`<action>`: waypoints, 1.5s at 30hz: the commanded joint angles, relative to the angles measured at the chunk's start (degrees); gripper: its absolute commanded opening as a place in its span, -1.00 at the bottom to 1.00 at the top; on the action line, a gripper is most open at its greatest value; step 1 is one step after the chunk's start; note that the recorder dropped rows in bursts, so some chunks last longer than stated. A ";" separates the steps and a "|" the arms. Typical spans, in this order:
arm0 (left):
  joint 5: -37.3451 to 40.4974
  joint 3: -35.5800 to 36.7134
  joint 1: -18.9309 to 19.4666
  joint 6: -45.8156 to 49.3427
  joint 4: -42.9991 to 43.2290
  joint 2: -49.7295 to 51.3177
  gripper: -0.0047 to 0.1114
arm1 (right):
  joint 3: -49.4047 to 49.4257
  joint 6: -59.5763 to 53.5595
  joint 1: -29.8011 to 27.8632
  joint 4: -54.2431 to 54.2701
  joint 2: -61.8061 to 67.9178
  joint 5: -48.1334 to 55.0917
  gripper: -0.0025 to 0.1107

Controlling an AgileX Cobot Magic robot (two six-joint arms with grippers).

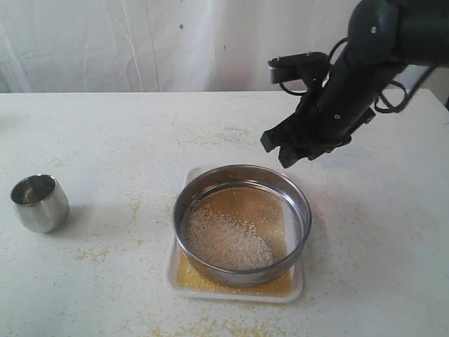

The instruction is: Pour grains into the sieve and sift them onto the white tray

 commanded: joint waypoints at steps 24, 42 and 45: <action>0.07 0.15 -0.25 -0.05 -0.34 -0.27 -0.90 | 49.51 0.21 3.26 8.74 -68.16 -24.22 -0.96; 0.07 0.15 -0.25 -0.05 -0.34 -0.27 -0.90 | 73.11 -3.23 -2.87 6.19 -91.55 -46.96 -0.96; 0.07 0.15 -0.25 -0.05 -0.34 -0.27 -0.90 | 75.73 -4.45 -4.54 6.07 -95.80 -47.07 -0.96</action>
